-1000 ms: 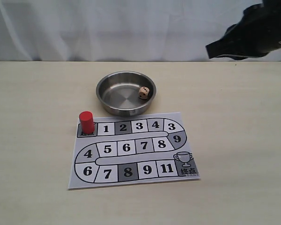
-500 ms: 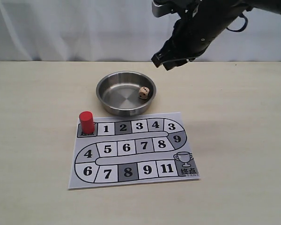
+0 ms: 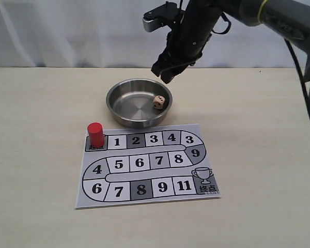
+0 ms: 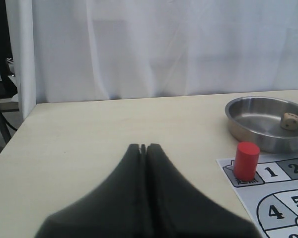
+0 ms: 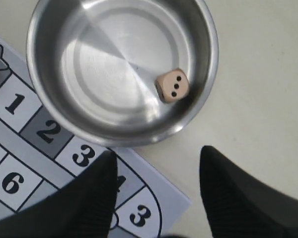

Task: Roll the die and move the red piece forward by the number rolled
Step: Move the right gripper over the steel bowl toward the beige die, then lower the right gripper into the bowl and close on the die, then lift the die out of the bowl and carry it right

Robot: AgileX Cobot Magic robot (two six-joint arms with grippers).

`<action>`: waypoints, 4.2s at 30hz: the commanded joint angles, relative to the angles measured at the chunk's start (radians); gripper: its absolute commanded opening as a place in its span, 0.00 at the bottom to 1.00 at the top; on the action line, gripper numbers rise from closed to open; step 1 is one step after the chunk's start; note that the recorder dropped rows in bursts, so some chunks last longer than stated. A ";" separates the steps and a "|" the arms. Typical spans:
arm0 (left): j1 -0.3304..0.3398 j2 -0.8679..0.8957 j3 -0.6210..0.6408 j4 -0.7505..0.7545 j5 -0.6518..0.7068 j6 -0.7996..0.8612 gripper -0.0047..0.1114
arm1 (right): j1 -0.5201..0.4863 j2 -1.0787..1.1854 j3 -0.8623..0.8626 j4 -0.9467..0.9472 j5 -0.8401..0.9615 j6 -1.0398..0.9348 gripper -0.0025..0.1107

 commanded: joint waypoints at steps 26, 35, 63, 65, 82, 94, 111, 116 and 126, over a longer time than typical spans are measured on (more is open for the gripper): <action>0.000 -0.003 0.002 -0.002 -0.009 0.002 0.04 | 0.002 0.256 -0.067 0.148 -0.262 -0.043 0.63; 0.000 -0.003 0.002 -0.002 -0.009 0.002 0.04 | 0.002 0.278 -0.067 0.127 -0.324 -0.282 0.63; 0.000 -0.003 0.002 -0.002 -0.009 0.002 0.04 | 0.002 0.310 -0.065 0.040 -0.314 -0.419 0.63; 0.000 -0.003 0.002 -0.002 -0.009 0.002 0.04 | 0.002 0.310 -0.065 0.040 -0.314 -0.419 0.60; 0.000 -0.003 0.002 -0.002 -0.009 0.002 0.04 | 0.002 0.310 -0.065 0.052 -0.316 -0.419 0.06; 0.000 -0.003 0.002 -0.002 -0.009 0.002 0.04 | 0.002 0.231 -0.067 0.094 -0.320 -0.225 0.06; 0.000 -0.003 0.002 -0.002 -0.009 0.002 0.04 | -0.063 0.067 0.005 0.103 -0.108 0.121 0.06; 0.000 -0.003 0.002 -0.002 -0.009 0.002 0.04 | -0.131 -0.048 0.247 0.108 -0.197 0.144 0.06; 0.000 -0.003 0.002 -0.002 -0.009 0.002 0.04 | -0.284 -0.384 0.861 0.100 -0.651 0.175 0.06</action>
